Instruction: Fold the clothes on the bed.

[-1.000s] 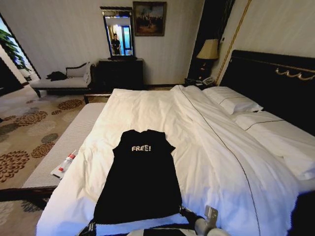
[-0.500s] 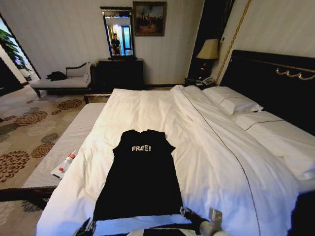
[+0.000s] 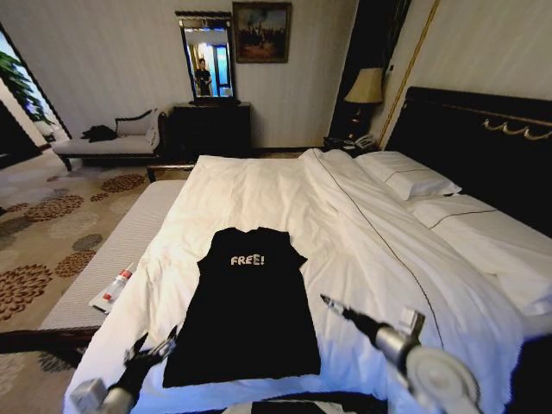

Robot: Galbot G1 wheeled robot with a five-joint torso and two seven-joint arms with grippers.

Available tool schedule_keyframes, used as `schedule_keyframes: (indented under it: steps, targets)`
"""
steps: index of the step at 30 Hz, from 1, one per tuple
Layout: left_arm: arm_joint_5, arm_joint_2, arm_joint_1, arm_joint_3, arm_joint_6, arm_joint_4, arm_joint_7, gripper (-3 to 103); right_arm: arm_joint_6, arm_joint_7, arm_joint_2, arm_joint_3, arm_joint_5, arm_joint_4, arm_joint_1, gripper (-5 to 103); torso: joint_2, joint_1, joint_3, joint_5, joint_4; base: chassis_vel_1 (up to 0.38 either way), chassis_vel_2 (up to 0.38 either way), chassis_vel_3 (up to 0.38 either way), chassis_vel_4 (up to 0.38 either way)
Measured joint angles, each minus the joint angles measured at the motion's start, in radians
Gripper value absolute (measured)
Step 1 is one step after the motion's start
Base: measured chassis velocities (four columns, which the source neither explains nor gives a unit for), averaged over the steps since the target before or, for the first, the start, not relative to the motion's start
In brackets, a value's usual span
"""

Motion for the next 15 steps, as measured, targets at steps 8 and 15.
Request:
schedule_keyframes:
  steps: [8,15]
  targets:
    - [-0.060,0.039,-0.097,0.022,0.051,0.004,-0.050,100,0.032,-0.013,-0.038,-0.155,0.083,-0.211,0.291,100,0.000,0.000,0.000,0.0002,-0.0002,0.000,0.000,0.000,0.000]
    - [-0.063,0.028,-0.087,0.018,0.055,0.004,-0.058,100,0.027,-0.019,-0.024,-0.275,0.101,-0.394,0.501,100,0.000,0.000,0.000,0.0000,0.0001,0.000,0.000,0.000,0.000]
